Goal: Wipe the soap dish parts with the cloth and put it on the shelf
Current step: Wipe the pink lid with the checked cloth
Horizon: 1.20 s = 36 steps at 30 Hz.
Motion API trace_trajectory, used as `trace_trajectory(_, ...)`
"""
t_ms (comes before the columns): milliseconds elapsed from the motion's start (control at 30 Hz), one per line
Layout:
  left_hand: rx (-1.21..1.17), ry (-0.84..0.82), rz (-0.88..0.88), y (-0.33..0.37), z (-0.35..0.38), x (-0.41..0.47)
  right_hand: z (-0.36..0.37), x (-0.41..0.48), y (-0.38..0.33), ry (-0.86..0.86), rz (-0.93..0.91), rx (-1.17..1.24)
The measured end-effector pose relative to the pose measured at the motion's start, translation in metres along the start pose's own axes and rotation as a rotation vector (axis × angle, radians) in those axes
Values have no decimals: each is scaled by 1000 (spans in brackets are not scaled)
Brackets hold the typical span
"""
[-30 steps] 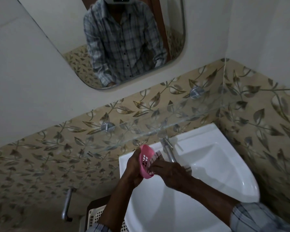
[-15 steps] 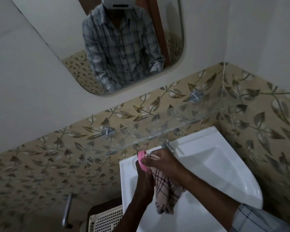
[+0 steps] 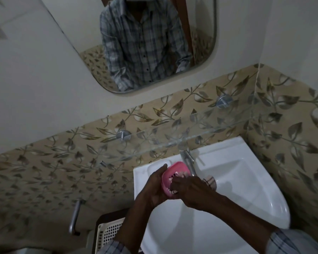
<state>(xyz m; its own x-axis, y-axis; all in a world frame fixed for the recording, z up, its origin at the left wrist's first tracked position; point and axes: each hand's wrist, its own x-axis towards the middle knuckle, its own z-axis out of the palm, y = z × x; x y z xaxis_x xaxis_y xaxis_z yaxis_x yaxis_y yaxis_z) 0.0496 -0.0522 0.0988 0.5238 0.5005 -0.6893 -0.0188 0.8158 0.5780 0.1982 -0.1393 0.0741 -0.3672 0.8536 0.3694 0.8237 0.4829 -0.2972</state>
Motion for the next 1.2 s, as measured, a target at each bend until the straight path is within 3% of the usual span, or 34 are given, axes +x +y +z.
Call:
trace_trajectory(167,88,272,339,-37,6,8,-1,14,-7,-12,575,766)
trace_trajectory(300,-41,205,417,-53,1,6,-13,19,-3,12,915,1520)
trace_trajectory(333,-94,183,421,-51,-3,5,-17,19,0,33,980,1596)
trace_trajectory(400,-160,206,440,-43,-11,3,-23,18,15,135,1014,1400)
trace_trajectory(467,-123,211,430,-38,-18,-1,-27,20,27,217,926,944)
trace_trajectory(533,-11,178,430,-42,-16,-1,-25,29,23,258,808,699)
trace_trajectory(667,76,141,445,-48,-3,4,11,38,-7,234,732,701)
trace_trajectory(800,259,128,478,-40,-5,-2,16,22,11,34,694,796)
trace_trajectory(900,395,207,443,-36,-19,-3,7,9,26,262,939,781)
trace_trajectory(967,458,200,434,-31,-28,-5,-4,5,25,404,980,793)
trace_trajectory(1100,752,57,433,-29,-18,-14,-10,15,-4,397,773,662)
trace_trajectory(1200,748,31,494,-35,4,-20,-6,19,-26,347,620,628)
